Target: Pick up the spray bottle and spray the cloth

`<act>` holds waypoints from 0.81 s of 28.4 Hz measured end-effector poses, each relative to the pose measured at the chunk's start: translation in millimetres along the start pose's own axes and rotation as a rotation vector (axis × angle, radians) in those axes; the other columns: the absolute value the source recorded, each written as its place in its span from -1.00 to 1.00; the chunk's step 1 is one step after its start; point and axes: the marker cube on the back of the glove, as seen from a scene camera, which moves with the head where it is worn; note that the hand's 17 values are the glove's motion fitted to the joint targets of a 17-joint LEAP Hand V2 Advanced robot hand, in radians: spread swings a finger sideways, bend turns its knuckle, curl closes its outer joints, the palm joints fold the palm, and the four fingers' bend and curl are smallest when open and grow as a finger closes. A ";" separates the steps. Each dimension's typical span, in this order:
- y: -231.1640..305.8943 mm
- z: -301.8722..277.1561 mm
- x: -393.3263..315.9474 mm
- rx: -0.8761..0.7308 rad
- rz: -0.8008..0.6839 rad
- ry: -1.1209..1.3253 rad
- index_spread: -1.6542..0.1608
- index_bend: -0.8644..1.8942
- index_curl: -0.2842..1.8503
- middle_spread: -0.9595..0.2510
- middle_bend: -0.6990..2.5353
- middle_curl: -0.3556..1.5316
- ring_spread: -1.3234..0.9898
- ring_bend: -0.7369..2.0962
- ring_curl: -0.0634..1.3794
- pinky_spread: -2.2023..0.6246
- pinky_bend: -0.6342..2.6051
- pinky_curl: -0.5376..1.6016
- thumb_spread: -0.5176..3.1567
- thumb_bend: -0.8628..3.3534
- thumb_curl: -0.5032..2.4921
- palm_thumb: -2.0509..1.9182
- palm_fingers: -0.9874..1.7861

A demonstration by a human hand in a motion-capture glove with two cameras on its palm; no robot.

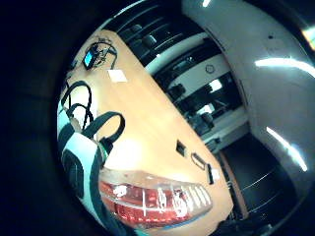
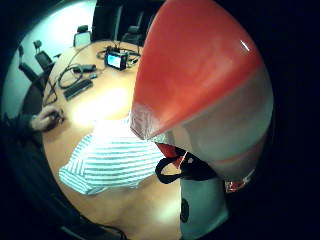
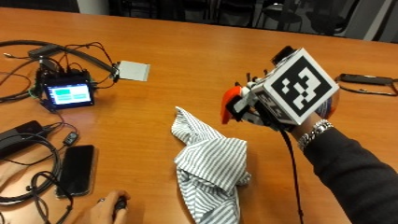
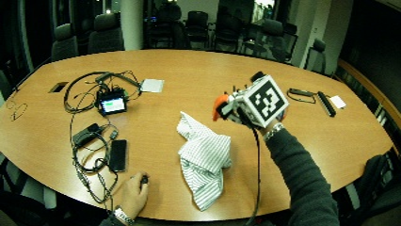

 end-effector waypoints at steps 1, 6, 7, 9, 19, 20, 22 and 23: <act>5.7 2.0 -4.2 -0.009 -0.024 0.010 0.51 -0.23 -0.22 0.24 -0.19 -0.05 -0.04 0.08 -0.26 0.32 -0.26 -0.11 -0.31 -0.60 -0.23 0.42 0.72; 17.9 12.6 -24.0 -0.049 -0.151 0.062 0.51 -0.23 -0.21 0.24 -0.19 -0.05 -0.04 0.09 -0.26 0.32 -0.26 -0.11 -0.31 -0.60 -0.22 0.42 0.72; 19.2 14.5 -29.1 -0.058 -0.174 0.064 0.51 -0.23 -0.21 0.24 -0.19 -0.05 -0.04 0.09 -0.26 0.32 -0.26 -0.11 -0.31 -0.60 -0.22 0.43 0.72; 21.8 17.6 -39.5 -0.066 -0.218 0.066 0.51 -0.23 -0.21 0.24 -0.19 -0.05 -0.04 0.09 -0.26 0.32 -0.27 -0.11 -0.32 -0.60 -0.22 0.43 0.72; 61.6 20.4 -45.3 -0.189 -0.229 0.138 0.51 -0.23 -0.20 0.25 -0.19 -0.05 -0.04 0.09 -0.26 0.32 -0.26 -0.11 -0.34 -0.60 -0.21 0.43 0.72; 70.6 17.4 -39.9 -0.212 -0.210 0.151 0.51 -0.23 -0.20 0.25 -0.19 -0.05 -0.04 0.08 -0.27 0.32 -0.26 -0.11 -0.34 -0.61 -0.21 0.43 0.72; 90.5 9.2 -25.3 -0.251 -0.162 0.189 0.51 -0.23 -0.20 0.25 -0.19 -0.05 -0.04 0.08 -0.26 0.32 -0.26 -0.11 -0.34 -0.61 -0.20 0.43 0.72; 98.6 4.4 -18.5 -0.255 -0.130 0.194 0.51 -0.23 -0.20 0.25 -0.19 -0.05 -0.04 0.08 -0.26 0.32 -0.26 -0.11 -0.34 -0.60 -0.20 0.43 0.72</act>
